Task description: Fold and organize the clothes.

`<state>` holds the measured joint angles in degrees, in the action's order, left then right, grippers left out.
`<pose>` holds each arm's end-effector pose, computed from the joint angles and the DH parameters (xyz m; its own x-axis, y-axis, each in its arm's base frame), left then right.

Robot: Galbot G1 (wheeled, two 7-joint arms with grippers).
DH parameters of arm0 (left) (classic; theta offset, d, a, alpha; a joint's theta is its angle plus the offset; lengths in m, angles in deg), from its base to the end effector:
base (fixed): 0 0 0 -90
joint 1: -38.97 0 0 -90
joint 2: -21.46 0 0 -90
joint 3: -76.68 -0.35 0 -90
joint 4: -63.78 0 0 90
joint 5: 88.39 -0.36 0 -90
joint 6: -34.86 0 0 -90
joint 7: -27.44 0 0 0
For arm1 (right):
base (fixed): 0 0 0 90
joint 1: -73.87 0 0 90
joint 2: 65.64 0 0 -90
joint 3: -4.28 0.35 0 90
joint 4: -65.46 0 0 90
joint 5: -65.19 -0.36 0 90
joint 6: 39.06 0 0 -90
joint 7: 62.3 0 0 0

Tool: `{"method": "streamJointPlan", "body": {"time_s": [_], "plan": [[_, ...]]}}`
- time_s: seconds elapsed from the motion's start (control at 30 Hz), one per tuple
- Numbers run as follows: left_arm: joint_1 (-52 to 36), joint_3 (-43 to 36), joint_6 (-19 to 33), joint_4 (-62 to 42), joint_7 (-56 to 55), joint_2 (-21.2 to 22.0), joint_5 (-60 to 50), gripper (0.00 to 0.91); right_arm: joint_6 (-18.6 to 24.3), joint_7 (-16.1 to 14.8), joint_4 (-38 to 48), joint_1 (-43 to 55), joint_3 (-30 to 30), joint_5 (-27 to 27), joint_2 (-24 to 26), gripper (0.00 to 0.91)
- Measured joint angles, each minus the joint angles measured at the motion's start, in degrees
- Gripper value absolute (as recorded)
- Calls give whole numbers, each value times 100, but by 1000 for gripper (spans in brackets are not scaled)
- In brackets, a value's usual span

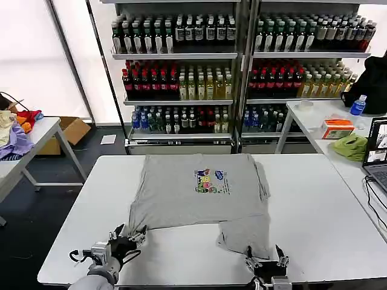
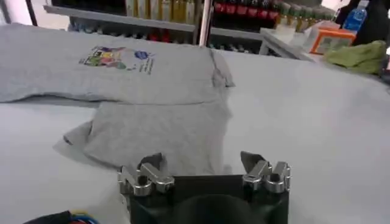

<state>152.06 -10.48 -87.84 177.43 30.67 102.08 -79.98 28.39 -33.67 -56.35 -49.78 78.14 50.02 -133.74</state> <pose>0.2245 0.0496 -0.3133 -0.8456 0.0612 0.5304 0.0681 0.9977 -0.0067 0.1447 0.0191 -0.3130 -0.8713 0.0781 0.4845 0.0165 0.9914 -0.1301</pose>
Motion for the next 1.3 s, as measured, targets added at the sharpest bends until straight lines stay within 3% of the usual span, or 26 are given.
{"method": "streamJointPlan", "body": {"time_s": [0.2,0.87,1.3], "plan": [[58,-49,7,-36,30,21,-77,10,101,-64,54,57,-3,-79,2,0],[313,-157,112,333,89,272,-235,10,539,-225,3,-85,26,-58,43,0],[186,-66,465,686,-55,354,65,10,836,-447,-223,269,279,48,-12,0]]}}
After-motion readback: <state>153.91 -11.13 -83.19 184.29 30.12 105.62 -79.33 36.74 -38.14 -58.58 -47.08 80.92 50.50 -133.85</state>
